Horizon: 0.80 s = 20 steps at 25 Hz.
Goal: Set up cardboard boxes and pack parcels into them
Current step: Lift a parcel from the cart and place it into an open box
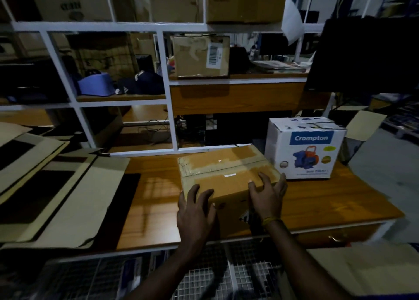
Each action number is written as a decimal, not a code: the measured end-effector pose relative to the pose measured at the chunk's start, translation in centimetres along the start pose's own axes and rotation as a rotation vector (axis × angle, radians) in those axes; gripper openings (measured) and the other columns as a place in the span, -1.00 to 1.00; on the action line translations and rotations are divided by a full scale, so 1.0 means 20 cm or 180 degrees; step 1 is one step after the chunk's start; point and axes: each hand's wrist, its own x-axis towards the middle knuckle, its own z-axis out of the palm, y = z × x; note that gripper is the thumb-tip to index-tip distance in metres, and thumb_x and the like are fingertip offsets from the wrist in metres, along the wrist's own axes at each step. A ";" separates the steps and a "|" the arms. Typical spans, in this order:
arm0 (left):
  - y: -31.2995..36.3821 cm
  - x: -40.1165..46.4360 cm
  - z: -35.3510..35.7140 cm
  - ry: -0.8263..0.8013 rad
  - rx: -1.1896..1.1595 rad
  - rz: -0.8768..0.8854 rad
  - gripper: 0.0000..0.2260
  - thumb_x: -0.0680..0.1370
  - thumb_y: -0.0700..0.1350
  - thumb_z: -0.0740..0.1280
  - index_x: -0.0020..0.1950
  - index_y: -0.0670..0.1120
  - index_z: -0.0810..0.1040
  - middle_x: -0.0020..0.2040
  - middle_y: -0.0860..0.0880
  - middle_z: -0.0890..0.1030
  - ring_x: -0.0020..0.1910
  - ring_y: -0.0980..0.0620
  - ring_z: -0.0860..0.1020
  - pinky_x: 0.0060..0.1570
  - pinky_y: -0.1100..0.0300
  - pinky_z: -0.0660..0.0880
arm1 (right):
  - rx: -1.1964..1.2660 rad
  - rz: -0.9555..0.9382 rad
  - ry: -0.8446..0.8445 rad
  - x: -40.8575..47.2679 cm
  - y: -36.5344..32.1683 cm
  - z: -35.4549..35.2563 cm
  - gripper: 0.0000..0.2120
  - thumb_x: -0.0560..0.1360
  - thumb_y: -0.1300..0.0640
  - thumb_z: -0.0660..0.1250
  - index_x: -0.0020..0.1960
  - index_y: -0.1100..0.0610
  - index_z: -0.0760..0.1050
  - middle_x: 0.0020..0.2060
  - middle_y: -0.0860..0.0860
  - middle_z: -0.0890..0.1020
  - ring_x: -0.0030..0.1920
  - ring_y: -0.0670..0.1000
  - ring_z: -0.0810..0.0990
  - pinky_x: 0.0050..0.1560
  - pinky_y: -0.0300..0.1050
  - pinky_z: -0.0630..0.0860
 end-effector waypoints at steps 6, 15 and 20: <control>-0.20 -0.07 -0.08 0.0334 -0.0349 0.0417 -0.65 0.56 0.13 0.31 0.35 0.16 0.47 0.41 0.09 0.47 0.39 -0.19 0.38 0.03 -0.11 0.57 | 0.0514 0.0005 -0.0693 -0.09 -0.26 0.22 -0.46 0.59 -0.14 0.26 0.53 -0.17 0.24 0.60 0.12 -0.20 0.58 0.27 -0.04 0.43 0.24 0.32; -0.58 0.27 -0.24 0.0398 -0.1270 0.0409 -0.67 0.54 0.06 0.43 0.29 0.15 0.52 0.49 0.02 0.27 0.35 -0.03 0.41 0.01 0.29 0.51 | 0.1163 -0.0373 -0.1383 -0.55 -0.43 0.38 -0.02 0.29 -0.52 0.33 0.53 -0.40 -0.15 0.61 0.01 -0.18 0.57 0.15 0.02 0.34 0.24 0.40; -0.79 0.51 -0.28 -0.0393 -0.1862 -0.0325 -0.34 0.38 0.30 0.48 0.44 0.21 0.39 0.61 -0.07 0.09 0.55 -0.15 0.16 0.39 -0.07 0.30 | 0.0789 -0.0356 -0.0997 -0.68 -0.52 0.44 0.04 0.36 -0.17 0.54 0.53 -0.37 -0.16 0.60 -0.05 -0.25 0.56 0.16 0.11 0.11 -0.01 0.60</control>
